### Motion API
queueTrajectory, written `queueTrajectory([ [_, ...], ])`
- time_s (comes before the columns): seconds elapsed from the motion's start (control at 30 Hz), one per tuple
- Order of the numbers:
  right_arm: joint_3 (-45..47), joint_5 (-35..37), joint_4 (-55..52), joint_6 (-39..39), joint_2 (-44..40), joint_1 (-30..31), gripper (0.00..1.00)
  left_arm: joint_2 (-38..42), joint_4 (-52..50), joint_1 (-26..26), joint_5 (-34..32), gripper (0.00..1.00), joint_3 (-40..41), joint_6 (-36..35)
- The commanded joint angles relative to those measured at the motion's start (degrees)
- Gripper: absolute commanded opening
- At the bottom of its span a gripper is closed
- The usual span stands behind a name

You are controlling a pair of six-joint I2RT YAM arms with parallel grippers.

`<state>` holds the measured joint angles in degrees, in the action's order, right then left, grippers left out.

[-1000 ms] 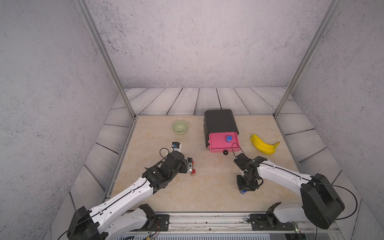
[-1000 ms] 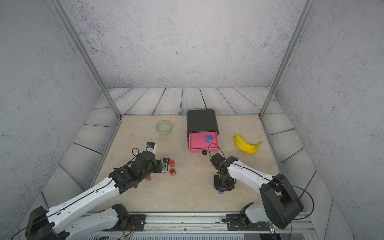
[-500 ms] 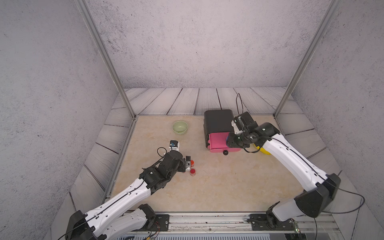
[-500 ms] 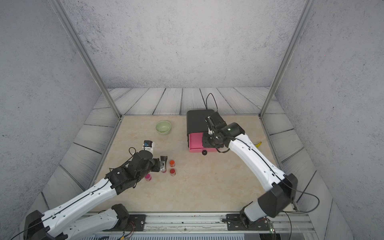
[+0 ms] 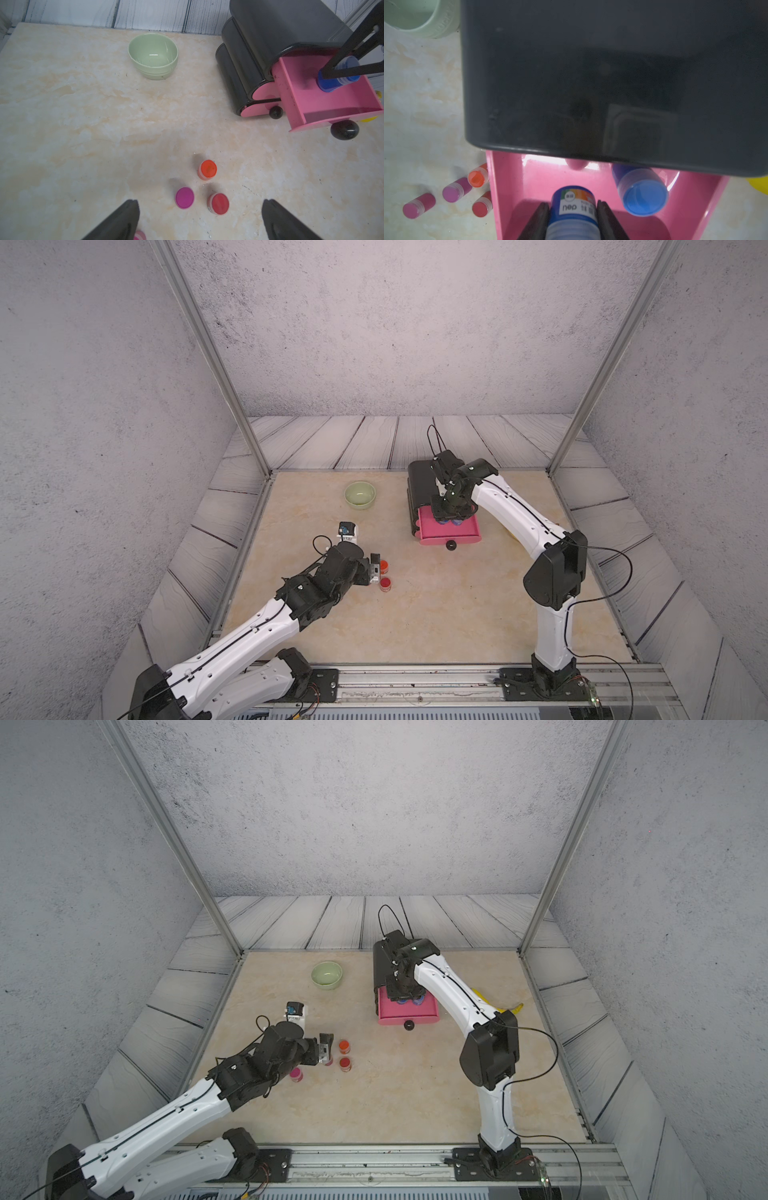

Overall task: Put the paint cans in the drawer according to color
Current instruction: Place the paint can in the drawer.

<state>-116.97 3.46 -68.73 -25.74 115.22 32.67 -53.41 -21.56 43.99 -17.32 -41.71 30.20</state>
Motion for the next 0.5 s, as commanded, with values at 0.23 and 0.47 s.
queueTrajectory([
  [0.23, -6.5, -0.5, -3.5, 1.6, 6.1, -0.3, 0.45, -0.3, -1.1, -0.4, 1.1, 0.99, -3.7, -1.4],
  [0.47, -12.8, -1.3, -7.3, 2.4, 3.9, -0.3, 0.49, 0.9, -1.6, -0.3, 2.4, 0.99, -4.5, -1.4],
])
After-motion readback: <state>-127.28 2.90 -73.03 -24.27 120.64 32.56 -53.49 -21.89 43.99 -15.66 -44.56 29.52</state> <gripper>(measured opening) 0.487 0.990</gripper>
